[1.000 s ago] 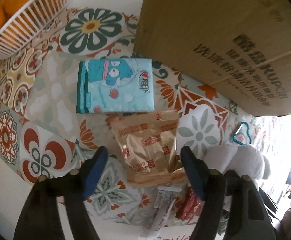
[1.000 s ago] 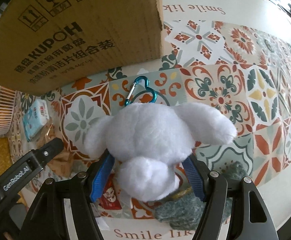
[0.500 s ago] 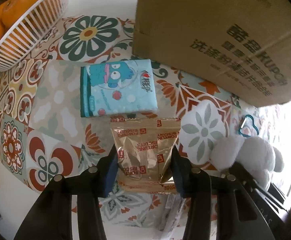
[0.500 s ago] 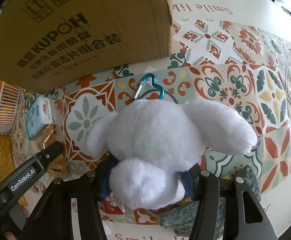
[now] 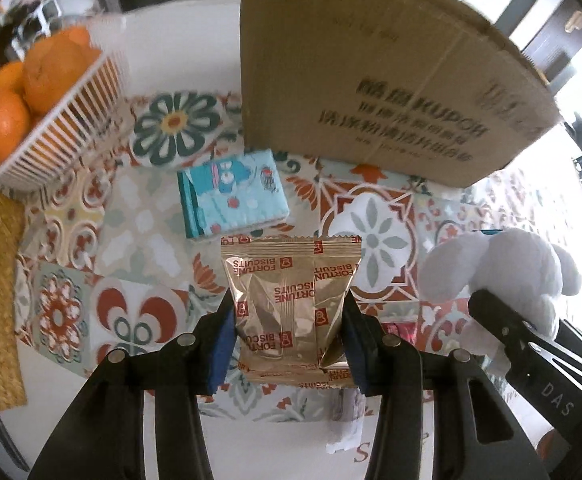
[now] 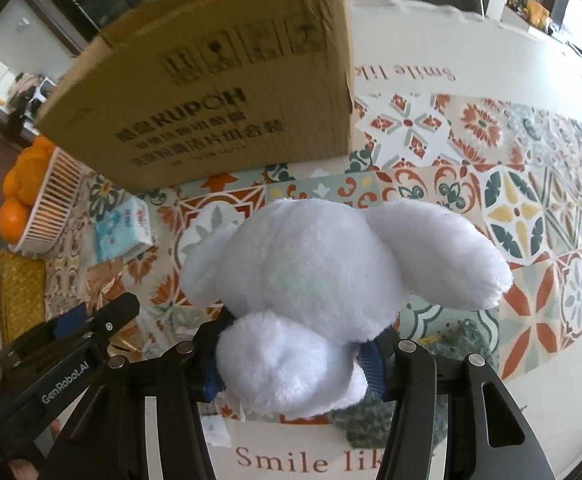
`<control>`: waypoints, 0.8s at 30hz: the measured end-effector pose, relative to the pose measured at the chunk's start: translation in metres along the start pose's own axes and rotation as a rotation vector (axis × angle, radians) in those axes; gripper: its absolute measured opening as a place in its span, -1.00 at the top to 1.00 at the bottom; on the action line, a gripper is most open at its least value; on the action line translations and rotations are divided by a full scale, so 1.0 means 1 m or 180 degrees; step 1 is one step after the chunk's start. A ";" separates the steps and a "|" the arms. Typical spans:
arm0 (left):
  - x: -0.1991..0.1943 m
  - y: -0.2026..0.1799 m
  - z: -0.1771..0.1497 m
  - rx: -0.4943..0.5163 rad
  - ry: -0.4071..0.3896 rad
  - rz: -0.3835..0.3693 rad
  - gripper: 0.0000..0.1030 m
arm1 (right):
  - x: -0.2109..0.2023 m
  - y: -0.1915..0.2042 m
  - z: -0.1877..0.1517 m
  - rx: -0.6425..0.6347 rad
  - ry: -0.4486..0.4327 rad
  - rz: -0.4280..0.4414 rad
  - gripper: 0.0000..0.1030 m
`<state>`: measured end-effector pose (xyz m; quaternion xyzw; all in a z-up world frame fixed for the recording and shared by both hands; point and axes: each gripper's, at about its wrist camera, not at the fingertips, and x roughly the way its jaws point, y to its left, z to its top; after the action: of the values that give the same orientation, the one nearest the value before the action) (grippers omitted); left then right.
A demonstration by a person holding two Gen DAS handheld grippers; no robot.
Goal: Organize soft objects
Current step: 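Lift the bunny and biscuit packet and carry both over the box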
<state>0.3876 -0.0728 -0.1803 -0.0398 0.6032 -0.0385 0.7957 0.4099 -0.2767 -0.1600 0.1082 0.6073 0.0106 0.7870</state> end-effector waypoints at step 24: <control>-0.134 -0.024 0.025 0.0500 -0.1119 -0.0081 0.09 | -0.121 0.020 0.020 -0.0268 -0.1011 0.0207 -0.06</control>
<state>0.3755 -0.0813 -0.0422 0.0087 0.4495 -0.0879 0.8889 0.3996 -0.2784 -0.0362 0.0950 0.4705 0.0443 0.8762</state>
